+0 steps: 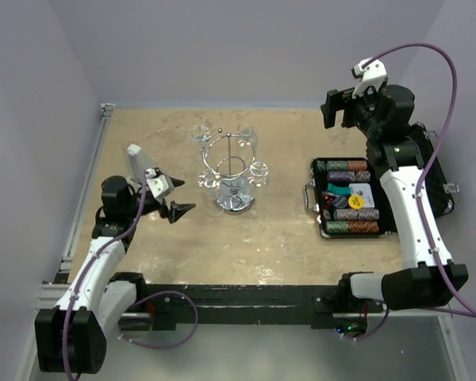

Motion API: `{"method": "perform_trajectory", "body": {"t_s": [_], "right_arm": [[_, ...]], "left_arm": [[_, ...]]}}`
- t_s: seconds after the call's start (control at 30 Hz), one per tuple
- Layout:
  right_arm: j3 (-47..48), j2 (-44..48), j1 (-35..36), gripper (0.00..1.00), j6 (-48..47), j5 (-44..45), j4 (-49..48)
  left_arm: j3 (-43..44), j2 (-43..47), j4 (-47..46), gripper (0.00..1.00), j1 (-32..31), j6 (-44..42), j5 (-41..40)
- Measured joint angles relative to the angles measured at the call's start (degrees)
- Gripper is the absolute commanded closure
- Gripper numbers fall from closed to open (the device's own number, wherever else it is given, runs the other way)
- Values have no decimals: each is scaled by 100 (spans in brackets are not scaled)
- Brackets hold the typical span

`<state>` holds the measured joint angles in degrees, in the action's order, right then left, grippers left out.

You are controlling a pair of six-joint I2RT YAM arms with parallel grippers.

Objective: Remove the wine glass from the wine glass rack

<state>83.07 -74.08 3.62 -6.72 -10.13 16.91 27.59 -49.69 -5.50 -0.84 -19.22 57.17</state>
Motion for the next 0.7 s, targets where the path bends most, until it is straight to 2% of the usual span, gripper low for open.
{"method": "perform_trajectory", "body": {"t_s": [0.13, 0.27, 0.5, 0.7], "right_arm": [[361, -66, 0, 2, -302, 153, 372], [570, -35, 0, 2, -496, 208, 597], [682, -37, 0, 2, -623, 219, 802], [680, -37, 0, 2, -664, 293, 881]], "left_arm": [[-481, -24, -1215, 29, -374, 579, -26], [-706, -313, -2044, 34, -575, 1078, -39], [-776, -697, -3069, 36, -660, 1578, -109], [-776, -804, -3523, 39, -938, 1781, -212]]}}
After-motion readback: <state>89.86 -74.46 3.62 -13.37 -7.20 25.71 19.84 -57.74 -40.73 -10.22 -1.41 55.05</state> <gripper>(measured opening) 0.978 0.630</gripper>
